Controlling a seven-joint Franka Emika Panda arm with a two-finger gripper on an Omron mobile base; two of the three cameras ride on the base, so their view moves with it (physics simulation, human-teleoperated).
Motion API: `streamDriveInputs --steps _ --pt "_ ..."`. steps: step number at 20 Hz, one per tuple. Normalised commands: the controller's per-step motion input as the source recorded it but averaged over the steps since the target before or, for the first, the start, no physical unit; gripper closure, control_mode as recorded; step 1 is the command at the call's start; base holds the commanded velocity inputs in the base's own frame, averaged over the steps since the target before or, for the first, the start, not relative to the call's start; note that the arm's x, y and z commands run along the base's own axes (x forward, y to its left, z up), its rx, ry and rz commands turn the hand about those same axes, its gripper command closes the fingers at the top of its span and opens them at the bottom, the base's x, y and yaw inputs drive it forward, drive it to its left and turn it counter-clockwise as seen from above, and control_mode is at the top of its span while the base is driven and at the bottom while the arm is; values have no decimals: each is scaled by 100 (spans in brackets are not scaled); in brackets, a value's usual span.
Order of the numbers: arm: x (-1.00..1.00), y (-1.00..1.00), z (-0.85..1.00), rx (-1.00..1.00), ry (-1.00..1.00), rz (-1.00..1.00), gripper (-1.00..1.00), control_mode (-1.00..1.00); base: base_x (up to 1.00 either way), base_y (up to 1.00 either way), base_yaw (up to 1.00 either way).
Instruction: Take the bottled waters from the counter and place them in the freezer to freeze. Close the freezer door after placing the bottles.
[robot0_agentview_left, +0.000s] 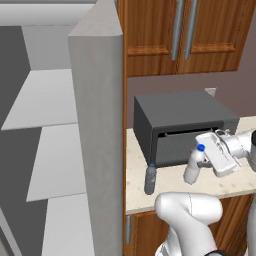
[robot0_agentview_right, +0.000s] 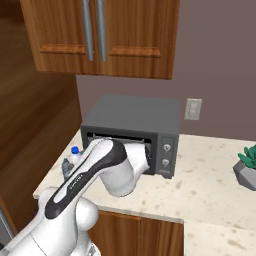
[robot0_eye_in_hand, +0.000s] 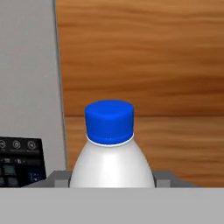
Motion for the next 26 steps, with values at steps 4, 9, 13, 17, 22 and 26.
streamDriveInputs --steps 4,9,13,17,22,26 --pt "-82 1 100 0 0 -8 100 -100 0 0 0" --pt "-61 1 100 0 0 -4 100 -100 0 0 0" --pt "-48 2 55 -16 0 -5 100 -100 0 0 0" --pt "-34 21 13 -37 -1 -9 100 -100 0 0 0" --pt "-14 9 23 -12 -1 -12 100 -100 0 0 0" --pt "-7 0 3 9 2 -15 100 -100 0 0 0"
